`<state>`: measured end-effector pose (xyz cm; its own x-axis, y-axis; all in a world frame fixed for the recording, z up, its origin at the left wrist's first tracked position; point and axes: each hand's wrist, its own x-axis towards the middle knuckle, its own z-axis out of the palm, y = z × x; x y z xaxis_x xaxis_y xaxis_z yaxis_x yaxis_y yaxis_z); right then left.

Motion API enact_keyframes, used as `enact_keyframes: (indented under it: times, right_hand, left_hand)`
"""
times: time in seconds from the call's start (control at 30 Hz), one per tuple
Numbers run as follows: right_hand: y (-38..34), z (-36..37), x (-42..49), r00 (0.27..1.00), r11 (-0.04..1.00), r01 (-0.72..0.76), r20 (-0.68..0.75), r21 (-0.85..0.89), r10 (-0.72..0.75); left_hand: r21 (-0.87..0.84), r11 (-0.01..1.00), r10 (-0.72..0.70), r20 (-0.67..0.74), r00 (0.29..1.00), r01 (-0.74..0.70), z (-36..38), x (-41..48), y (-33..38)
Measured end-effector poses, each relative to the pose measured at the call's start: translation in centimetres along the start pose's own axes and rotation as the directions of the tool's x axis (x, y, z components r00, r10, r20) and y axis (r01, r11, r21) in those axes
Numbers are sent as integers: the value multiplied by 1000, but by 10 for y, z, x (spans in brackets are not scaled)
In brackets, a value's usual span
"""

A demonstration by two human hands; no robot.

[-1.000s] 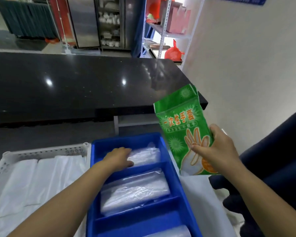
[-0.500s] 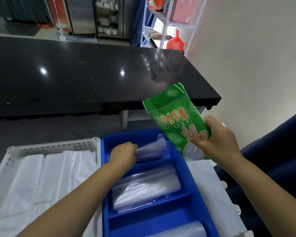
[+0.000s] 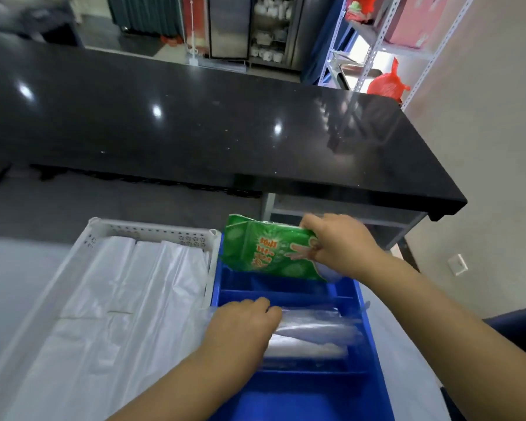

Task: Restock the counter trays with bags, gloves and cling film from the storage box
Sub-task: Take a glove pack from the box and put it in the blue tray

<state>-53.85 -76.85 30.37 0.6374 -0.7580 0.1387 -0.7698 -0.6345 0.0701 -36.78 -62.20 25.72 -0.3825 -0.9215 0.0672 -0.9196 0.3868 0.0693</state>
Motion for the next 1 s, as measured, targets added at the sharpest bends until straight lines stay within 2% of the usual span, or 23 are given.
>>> enact_keyframes:
  times: [0.1, 0.17, 0.33, 0.5, 0.6, 0.7, 0.77, 0.87, 0.93, 1.0]
  right_hand:
    - [1, 26, 7, 973, 996, -36, 229, 79, 17]
    - [2, 41, 11, 961, 996, -4, 275, 94, -22]
    - [7, 50, 20, 967, 998, 30, 250, 52, -42]
    - [12, 45, 30, 970, 998, 51, 236, 46, -60]
    - [13, 45, 29, 986, 997, 69, 152, 18, -71]
    - [16, 45, 23, 997, 998, 39, 62, 54, -43]
    - [20, 44, 19, 997, 998, 12, 79, 67, -17]
    - [26, 43, 14, 991, 999, 1, 133, 45, -7]
    - [28, 43, 11, 988, 998, 6, 154, 57, -15]
    - [31, 43, 10, 984, 998, 9, 178, 69, -22]
  left_hand:
    - [-22, 999, -29, 12, 1000, 29, -1, -3, 9]
    - [-5, 998, -58, 3, 998, 58, -2, -1, 13]
    - [25, 994, -111, 28, 993, 110, -6, 3, 24]
    - [-30, 988, -144, 104, 984, 148, -3, 4, 31]
    - [-44, 971, -227, 106, 968, 233, 0, 5, 31]
    - [-23, 973, -226, 124, 966, 231, 1, 9, 28]
    - [27, 985, -171, 117, 978, 169, -3, 14, 26]
    - [15, 979, -204, 16, 979, 204, 1, 24, 12]
    - [-6, 966, -260, 13, 966, 260, 1, 32, 1]
    - [31, 967, -253, 4, 967, 253, 11, 41, -11]
